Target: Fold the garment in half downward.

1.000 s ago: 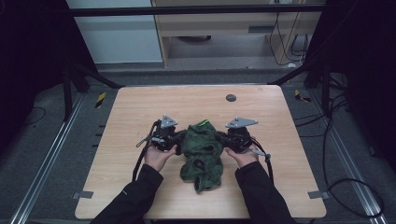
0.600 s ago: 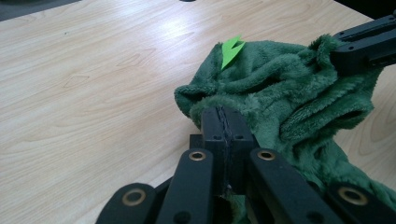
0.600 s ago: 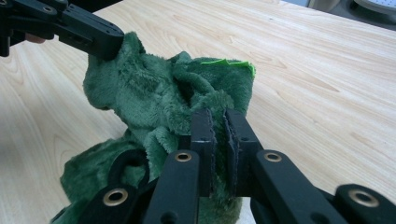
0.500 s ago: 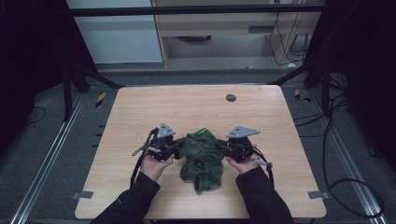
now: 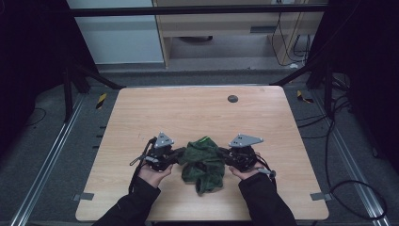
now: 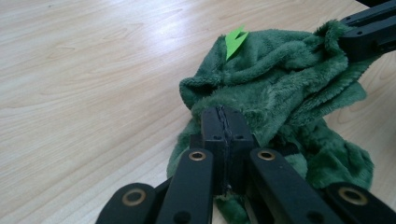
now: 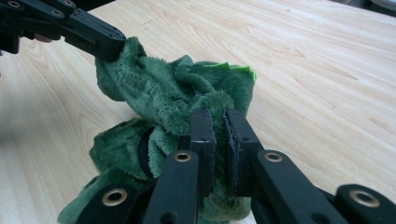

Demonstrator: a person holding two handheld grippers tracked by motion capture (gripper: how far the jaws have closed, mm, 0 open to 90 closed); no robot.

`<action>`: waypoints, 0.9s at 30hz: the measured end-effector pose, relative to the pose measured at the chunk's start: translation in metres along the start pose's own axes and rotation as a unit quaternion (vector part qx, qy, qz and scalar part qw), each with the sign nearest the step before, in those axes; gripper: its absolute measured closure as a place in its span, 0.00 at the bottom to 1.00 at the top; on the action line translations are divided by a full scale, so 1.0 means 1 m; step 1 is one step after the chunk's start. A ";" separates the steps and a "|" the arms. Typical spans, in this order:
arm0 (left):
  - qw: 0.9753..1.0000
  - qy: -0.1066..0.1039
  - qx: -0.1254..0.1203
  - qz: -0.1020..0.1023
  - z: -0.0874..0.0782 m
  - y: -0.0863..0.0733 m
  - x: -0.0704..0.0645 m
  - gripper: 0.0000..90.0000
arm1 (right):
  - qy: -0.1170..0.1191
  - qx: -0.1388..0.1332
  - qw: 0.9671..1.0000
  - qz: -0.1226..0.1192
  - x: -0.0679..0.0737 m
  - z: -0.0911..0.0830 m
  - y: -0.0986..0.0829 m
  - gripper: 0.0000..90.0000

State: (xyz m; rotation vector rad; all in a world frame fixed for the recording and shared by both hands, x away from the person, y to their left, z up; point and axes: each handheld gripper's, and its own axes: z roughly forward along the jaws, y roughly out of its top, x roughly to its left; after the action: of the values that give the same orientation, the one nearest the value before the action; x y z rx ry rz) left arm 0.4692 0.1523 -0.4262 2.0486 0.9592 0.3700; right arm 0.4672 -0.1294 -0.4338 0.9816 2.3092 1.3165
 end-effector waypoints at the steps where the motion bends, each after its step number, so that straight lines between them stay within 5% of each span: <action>1: 1.000 -0.002 0.003 0.003 0.000 -0.001 -0.001 1.00 | 0.000 0.000 1.000 -0.001 0.000 0.000 -0.001 0.92; 27: 0.999 -0.014 0.040 0.014 0.003 -0.028 -0.021 0.99 | 0.019 0.032 0.999 0.022 0.015 -0.007 -0.034 0.90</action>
State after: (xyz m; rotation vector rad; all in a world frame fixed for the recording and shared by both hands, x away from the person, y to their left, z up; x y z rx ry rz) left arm 0.4428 0.1453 -0.4486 2.1360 0.9412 0.3215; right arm 0.4390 -0.1352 -0.4577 1.0411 2.3841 1.2968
